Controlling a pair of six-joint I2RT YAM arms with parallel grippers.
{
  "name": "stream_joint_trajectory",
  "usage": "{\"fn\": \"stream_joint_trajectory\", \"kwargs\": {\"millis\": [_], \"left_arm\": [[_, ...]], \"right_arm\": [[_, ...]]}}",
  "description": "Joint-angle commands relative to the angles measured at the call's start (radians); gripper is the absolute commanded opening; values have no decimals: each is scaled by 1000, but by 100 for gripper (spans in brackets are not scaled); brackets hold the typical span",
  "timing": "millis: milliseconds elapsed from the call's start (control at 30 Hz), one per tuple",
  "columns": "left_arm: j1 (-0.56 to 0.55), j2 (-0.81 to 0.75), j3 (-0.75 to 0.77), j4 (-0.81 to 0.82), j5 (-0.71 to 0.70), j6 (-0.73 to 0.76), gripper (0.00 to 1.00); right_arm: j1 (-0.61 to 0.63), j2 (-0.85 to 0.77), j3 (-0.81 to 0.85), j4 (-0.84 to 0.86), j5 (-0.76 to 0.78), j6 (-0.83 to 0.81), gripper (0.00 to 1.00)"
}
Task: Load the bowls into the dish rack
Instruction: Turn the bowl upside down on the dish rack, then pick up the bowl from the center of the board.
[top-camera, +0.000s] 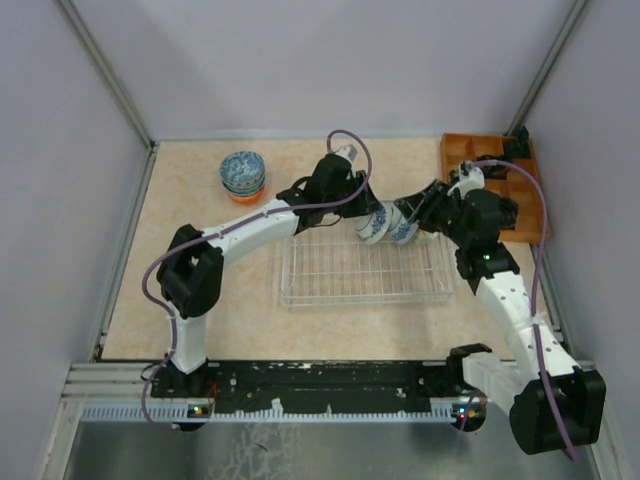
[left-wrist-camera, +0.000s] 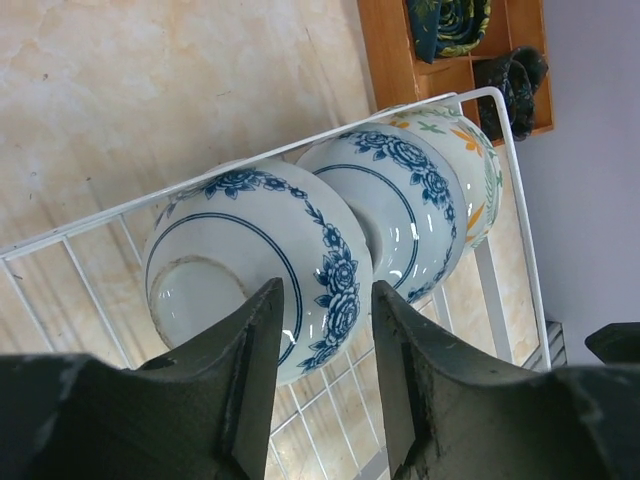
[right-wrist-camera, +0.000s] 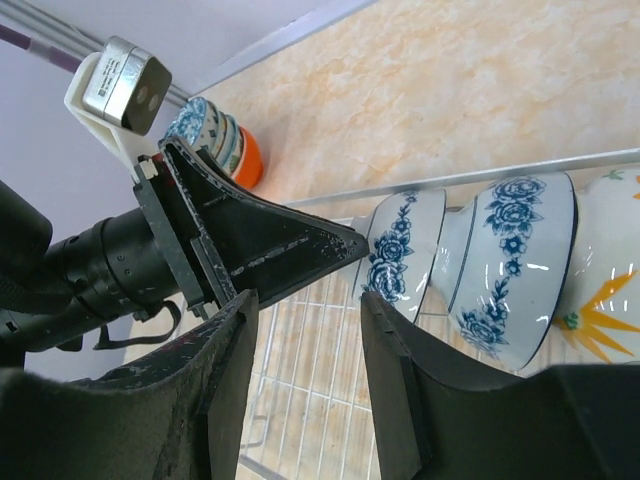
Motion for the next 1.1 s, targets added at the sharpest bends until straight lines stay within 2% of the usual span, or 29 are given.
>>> {"fn": "stream_joint_trajectory", "kwargs": {"millis": [0, 267, 500, 567, 600, 633, 667, 800, 900, 1067], "left_arm": [[-8, 10, 19, -44, -11, 10, 50], [-7, -105, -9, -42, -61, 31, 64], [8, -244, -47, -68, -135, 65, 72], [23, -274, -56, -93, -134, 70, 75], [31, -292, -67, -103, -134, 75, 76], [41, -313, -83, -114, -134, 80, 77], [52, -337, -99, -126, -138, 86, 79], [146, -451, -182, -159, -110, 103, 85], [235, -519, -213, -205, -96, 114, 98], [417, -537, -163, -318, -83, 120, 99]], "right_arm": [[-22, -36, 44, 0, -38, -19, 47], [-34, -68, 78, -37, -88, -23, 52], [-33, -104, 132, -128, -142, -47, 66], [-33, -113, 146, -160, -148, -56, 73], [-33, -119, 156, -180, -154, -64, 81], [-33, -125, 166, -202, -163, -75, 94], [-33, -134, 176, -223, -173, -85, 99], [-33, -173, 223, -340, -195, -129, 99], [-34, -189, 255, -409, -224, -149, 99], [-33, -187, 322, -493, -281, -159, 99]]}}
